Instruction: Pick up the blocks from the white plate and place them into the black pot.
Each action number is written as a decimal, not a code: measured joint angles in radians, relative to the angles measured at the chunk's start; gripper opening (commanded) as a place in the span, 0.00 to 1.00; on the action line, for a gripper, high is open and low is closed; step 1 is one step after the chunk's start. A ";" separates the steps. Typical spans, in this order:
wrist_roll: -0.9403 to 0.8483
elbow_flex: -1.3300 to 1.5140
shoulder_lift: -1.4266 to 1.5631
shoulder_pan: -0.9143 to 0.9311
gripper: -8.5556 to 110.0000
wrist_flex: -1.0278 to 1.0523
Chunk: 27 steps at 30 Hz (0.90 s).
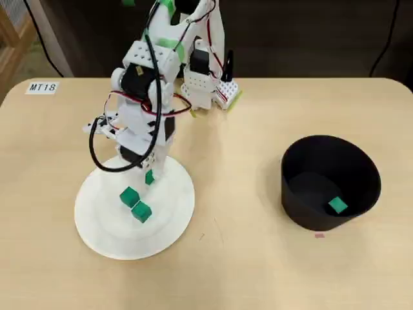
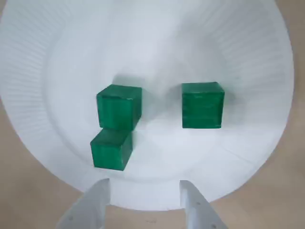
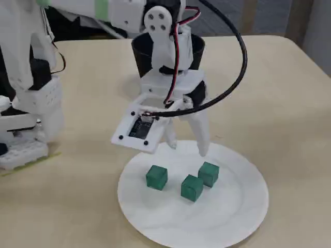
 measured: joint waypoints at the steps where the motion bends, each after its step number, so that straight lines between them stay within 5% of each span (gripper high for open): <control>1: 0.006 0.000 -0.006 0.000 0.27 0.000; 27: 0.052 -0.020 -0.163 -0.011 0.28 -0.192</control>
